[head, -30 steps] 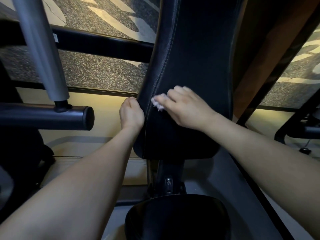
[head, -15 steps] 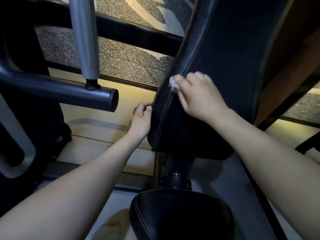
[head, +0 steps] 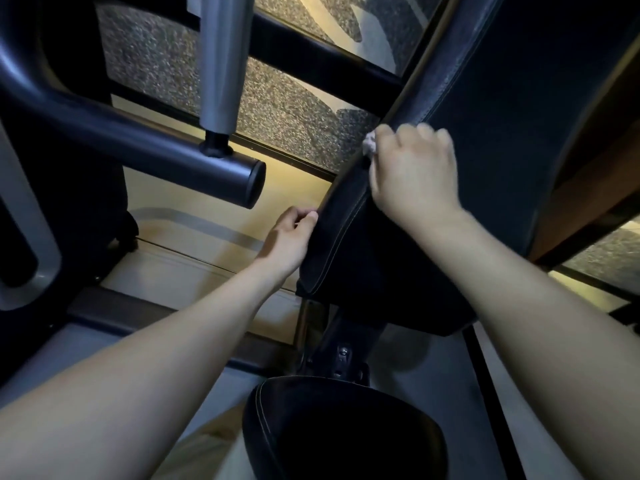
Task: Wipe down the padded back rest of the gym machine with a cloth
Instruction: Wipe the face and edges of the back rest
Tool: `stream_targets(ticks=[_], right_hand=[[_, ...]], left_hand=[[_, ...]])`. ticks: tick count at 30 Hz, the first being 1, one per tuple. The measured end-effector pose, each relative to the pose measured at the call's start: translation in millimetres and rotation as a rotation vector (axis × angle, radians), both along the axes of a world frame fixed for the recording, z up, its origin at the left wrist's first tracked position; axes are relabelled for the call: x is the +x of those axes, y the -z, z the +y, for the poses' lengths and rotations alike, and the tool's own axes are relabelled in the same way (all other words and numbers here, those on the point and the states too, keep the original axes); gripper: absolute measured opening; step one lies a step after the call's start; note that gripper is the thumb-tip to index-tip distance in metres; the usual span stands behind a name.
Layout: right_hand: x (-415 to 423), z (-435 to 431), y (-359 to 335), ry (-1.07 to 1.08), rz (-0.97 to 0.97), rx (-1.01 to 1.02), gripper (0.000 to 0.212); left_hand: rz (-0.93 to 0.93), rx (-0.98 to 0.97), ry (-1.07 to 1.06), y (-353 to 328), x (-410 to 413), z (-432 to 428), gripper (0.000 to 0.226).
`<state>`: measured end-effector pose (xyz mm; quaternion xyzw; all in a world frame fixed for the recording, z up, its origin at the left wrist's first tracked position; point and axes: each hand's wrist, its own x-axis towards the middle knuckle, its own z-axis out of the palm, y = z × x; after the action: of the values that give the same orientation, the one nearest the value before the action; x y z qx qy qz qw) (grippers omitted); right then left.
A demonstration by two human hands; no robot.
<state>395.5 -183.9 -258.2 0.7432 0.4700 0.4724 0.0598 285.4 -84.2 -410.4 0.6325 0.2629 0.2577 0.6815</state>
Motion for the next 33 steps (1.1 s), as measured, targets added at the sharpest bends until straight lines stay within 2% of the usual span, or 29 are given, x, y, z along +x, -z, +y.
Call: stream_targets(ticks=[1, 4, 6, 8, 10, 12, 14, 16, 18, 23, 25, 27, 29, 33], right_hand=[[-7.3, -0.2, 14.0, -0.046, 0.026, -0.037, 0.026], [-24.9, -13.8, 54.1, -0.242, 0.053, -0.340, 0.021], [-18.7, -16.0, 40.0, -0.252, 0.026, -0.422, 0.025], [-6.4, -8.6, 9.6, -0.182, 0.016, -0.326, 0.024], [11.5, -2.1, -20.1, -0.049, 0.007, -0.141, 0.027], [15.1, 3.4, -25.2, 0.024, 0.007, -0.011, 0.029], [6.0, 6.4, -6.4, -0.003, 0.024, -0.062, 0.028], [-3.7, 1.8, 7.5, -0.104, 0.014, -0.204, 0.027], [-0.9, 1.4, -6.7, -0.136, -0.031, -0.266, 0.025], [16.8, 20.1, -46.2, 0.099, -0.062, 0.013, 0.033], [5.3, 20.2, -26.9, 0.036, -0.032, -0.041, 0.027], [-2.9, 13.5, -7.3, -0.075, 0.010, -0.198, 0.022], [4.7, 9.6, -19.6, -0.099, -0.013, -0.267, 0.027], [33.5, 20.1, -79.6, 0.015, -0.076, -0.085, 0.036]], left_hand=[[-0.012, -0.019, -0.005, 0.0, -1.1, 0.3, 0.024], [-0.034, -0.078, -0.021, 0.4, -3.1, 2.7, 0.029], [-0.031, -0.088, -0.020, -5.1, -5.8, 1.3, 0.030], [-0.038, -0.085, -0.001, -11.5, -7.3, -1.9, 0.026], [-0.052, -0.042, 0.016, -14.5, -6.1, -4.1, 0.019], [-0.069, -0.018, 0.015, -14.7, -4.8, -6.0, 0.019], [-0.079, -0.016, 0.005, -13.9, -3.6, -8.4, 0.018], [-0.082, -0.036, 0.002, -10.8, -2.7, -9.2, 0.016], [-0.074, -0.037, 0.019, -10.4, -3.6, -8.8, 0.016], [-0.063, -0.042, 0.024, -11.2, -4.9, -8.7, 0.016], [-0.061, -0.063, 0.015, -14.0, -5.1, -10.6, 0.017], [-0.071, -0.088, -0.014, -17.5, -4.2, -11.6, 0.016], [-0.085, -0.091, -0.051, -20.5, -2.3, -14.5, 0.013], [-0.097, -0.057, -0.154, -18.1, 1.8, -22.7, 0.018]])
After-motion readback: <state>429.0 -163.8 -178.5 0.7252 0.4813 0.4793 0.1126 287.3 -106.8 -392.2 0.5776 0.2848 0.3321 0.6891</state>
